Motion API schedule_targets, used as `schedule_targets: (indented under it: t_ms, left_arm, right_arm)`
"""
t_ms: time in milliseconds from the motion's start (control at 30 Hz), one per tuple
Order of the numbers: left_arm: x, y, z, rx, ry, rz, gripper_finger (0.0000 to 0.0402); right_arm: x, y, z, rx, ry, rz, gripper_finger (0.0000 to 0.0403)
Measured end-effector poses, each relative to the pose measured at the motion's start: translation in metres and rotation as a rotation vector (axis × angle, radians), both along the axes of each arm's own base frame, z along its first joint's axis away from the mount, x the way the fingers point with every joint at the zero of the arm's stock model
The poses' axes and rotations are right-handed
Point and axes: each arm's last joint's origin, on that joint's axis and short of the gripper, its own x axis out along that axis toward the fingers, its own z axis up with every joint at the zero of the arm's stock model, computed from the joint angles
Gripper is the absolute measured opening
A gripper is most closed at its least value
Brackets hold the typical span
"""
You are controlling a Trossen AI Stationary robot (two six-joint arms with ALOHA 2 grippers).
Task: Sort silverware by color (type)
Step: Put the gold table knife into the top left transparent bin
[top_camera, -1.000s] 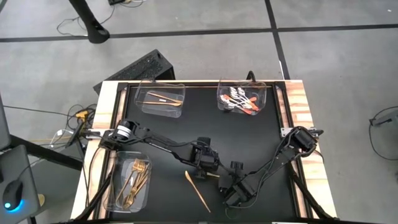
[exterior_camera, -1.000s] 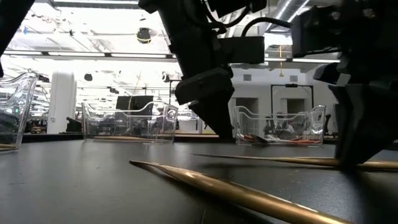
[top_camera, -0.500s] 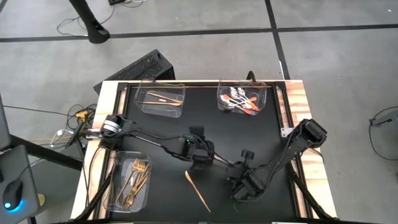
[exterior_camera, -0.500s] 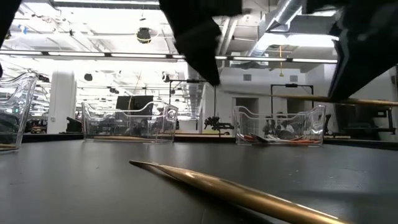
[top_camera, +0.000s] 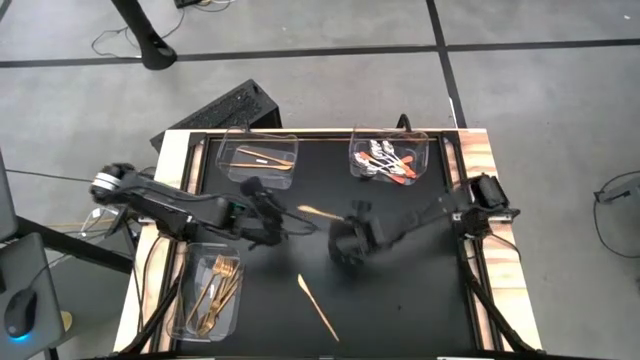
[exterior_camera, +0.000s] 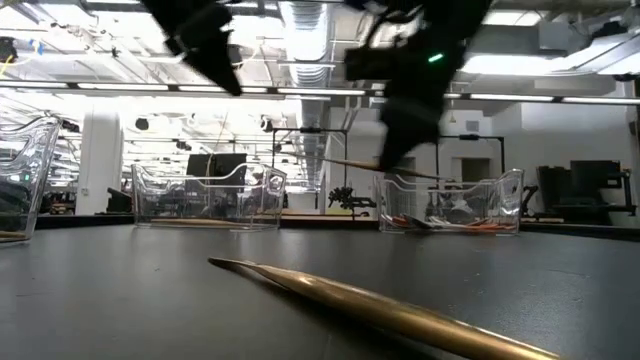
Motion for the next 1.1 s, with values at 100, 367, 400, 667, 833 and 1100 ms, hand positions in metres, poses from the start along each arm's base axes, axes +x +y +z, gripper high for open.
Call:
schedule_targets:
  t_ms: [100, 367, 400, 667, 833, 1100]
  left_arm:
    - [-0.026, 0.004, -0.008, -0.053, -0.119, 0.03, 0.0123]
    - [-0.057, 0.016, -0.035, -0.093, -0.292, 0.046, 0.0123]
    - [-0.058, 0.018, -0.038, -0.09, -0.299, 0.051, 0.0123]
    - [-0.057, 0.038, -0.042, -0.066, -0.308, 0.125, 0.0123]
    - [-0.057, 0.04, -0.043, -0.065, -0.299, 0.136, 0.0123]
    - [-0.058, 0.041, -0.044, -0.065, -0.288, 0.142, 0.0123]
  right_arm:
    - [0.019, -0.035, 0.006, -0.042, -0.038, 0.05, 0.0014]
    - [0.061, -0.135, 0.055, -0.106, -0.272, 0.149, 0.0014]
    - [0.065, -0.148, 0.059, -0.097, -0.291, 0.16, 0.0014]
    - [0.116, -0.229, 0.062, -0.007, -0.41, 0.215, 0.0014]
    - [0.141, -0.251, 0.056, 0.041, -0.485, 0.224, 0.0014]
    - [0.156, -0.25, 0.041, 0.118, -0.445, 0.267, 0.0073]
